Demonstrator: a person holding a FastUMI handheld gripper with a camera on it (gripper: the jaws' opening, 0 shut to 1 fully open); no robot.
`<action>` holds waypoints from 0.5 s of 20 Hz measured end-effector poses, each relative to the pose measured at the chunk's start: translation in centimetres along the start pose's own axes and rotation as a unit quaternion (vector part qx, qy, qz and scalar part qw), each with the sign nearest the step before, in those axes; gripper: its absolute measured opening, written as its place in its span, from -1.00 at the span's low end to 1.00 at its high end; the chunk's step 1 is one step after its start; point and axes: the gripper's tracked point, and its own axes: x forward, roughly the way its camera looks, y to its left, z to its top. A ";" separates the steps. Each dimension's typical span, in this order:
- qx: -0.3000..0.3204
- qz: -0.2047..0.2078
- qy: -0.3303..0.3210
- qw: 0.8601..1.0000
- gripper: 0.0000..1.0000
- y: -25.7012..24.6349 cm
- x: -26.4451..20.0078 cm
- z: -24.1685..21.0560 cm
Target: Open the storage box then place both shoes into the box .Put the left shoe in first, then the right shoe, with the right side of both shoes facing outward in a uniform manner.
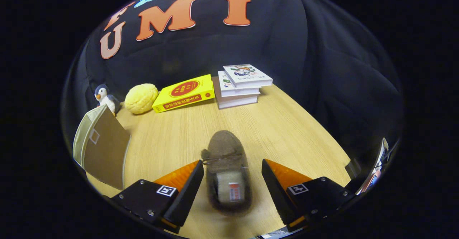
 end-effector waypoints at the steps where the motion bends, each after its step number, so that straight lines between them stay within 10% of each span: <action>1: 0.000 0.000 0.004 1.000 0.93 -0.5 0.2 -0.6; 10: -0.010 0.006 0.036 0.999 -0.14 -1.3 3.9 -3.6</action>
